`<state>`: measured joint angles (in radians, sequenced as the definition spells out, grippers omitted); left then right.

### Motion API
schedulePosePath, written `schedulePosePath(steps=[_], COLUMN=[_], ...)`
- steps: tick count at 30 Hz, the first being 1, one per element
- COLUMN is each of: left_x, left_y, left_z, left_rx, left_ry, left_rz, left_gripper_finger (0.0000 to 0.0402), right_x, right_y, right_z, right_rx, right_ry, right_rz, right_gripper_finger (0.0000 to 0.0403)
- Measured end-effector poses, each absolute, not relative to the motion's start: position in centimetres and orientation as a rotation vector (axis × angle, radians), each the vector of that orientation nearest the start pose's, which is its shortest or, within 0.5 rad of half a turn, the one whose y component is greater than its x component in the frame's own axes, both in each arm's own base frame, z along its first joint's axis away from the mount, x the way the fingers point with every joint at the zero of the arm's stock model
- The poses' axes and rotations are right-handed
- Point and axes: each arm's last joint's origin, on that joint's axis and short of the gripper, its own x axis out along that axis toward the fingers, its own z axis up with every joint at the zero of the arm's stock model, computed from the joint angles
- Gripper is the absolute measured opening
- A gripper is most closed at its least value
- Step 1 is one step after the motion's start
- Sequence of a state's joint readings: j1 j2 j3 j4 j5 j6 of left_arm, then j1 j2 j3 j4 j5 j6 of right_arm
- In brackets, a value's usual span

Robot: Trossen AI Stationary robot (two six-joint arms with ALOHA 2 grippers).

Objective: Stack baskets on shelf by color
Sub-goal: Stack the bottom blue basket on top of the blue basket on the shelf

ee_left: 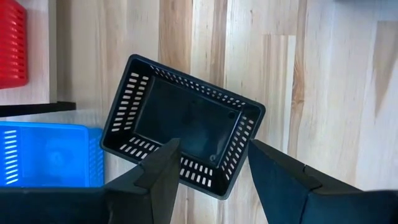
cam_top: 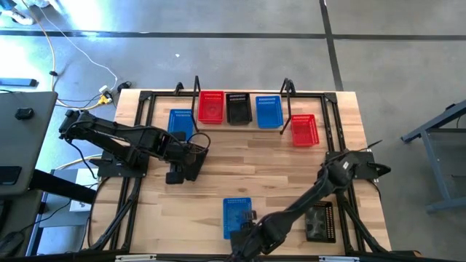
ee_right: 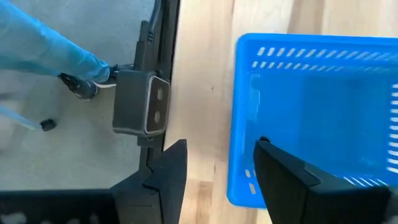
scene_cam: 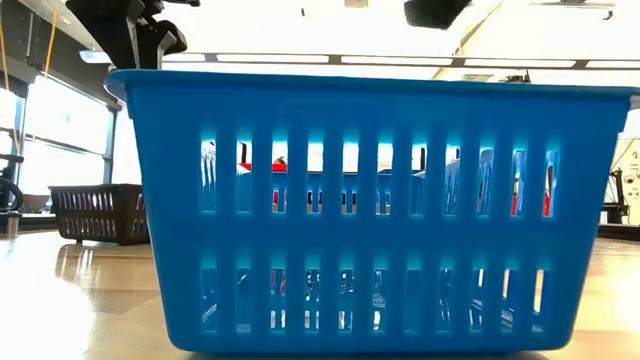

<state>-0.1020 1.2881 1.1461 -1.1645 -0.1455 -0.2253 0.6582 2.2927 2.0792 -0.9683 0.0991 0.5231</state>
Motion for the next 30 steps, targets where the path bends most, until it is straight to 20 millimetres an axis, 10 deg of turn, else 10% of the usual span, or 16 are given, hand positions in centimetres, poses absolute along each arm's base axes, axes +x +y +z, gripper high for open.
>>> schedulePosePath(steps=[13, 22, 30], left_x=[22.2, 22.2, 22.2], left_y=[-1.9, -1.9, -1.7], left_z=[28.9, 28.9, 28.9], left_rx=[-0.032, -0.025, 0.025], left_ry=[1.283, 1.284, 1.283], left_rz=[0.182, 0.177, 0.176], left_gripper_finger=[0.0179, 0.0179, 0.0179], right_x=[39.0, 39.2, 38.8], right_y=[29.7, 29.5, 29.2], right_z=[18.6, 18.4, 18.8], right_rx=[0.028, 0.085, 0.090], right_ry=[1.245, 1.272, 1.315], right_rz=[0.118, 0.110, 0.107], right_gripper_finger=[0.0164, 0.0019, 0.0006])
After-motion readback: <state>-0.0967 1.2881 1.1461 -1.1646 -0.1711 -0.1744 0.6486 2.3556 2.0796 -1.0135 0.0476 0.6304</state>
